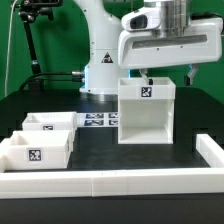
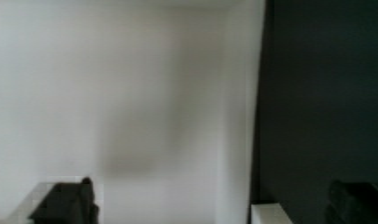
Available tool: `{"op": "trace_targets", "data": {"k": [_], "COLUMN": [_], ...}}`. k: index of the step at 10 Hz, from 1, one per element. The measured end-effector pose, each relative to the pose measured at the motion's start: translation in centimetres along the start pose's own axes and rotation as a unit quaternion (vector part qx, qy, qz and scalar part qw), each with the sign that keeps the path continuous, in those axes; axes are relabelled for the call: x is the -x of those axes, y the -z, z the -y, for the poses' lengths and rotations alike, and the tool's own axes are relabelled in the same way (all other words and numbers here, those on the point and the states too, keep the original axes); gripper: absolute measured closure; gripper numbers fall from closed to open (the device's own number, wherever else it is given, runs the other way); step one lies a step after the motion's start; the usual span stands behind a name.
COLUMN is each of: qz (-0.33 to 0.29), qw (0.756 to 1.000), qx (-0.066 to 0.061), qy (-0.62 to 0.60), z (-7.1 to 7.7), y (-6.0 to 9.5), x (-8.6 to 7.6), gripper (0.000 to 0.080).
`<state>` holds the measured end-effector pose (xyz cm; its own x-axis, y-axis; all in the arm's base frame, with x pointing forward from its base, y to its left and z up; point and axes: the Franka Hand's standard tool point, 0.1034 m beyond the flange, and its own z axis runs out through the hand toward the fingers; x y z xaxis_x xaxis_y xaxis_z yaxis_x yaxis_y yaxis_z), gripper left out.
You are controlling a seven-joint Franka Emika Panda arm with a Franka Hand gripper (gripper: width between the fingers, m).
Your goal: Assemble drawer
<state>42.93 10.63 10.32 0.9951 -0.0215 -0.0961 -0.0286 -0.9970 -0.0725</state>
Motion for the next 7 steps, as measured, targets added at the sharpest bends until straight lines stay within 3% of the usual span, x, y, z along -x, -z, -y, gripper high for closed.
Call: {"op": "trace_targets", "data": {"k": [3, 5, 6, 7], "qz": [0.003, 0.003, 0.003, 0.003], "qw": [1.000, 1.000, 1.000, 1.000], "qx": [0.001, 0.001, 0.001, 0.001], "qy": [0.001, 0.001, 0.001, 0.001], "z": [-0.04, -0.04, -0.04, -0.04], "y": [-0.24, -0.25, -0.25, -0.25], "x": [0.10, 0.10, 0.10, 0.10], "gripper": [0.0160, 0.0543, 0.0543, 0.0680]}}
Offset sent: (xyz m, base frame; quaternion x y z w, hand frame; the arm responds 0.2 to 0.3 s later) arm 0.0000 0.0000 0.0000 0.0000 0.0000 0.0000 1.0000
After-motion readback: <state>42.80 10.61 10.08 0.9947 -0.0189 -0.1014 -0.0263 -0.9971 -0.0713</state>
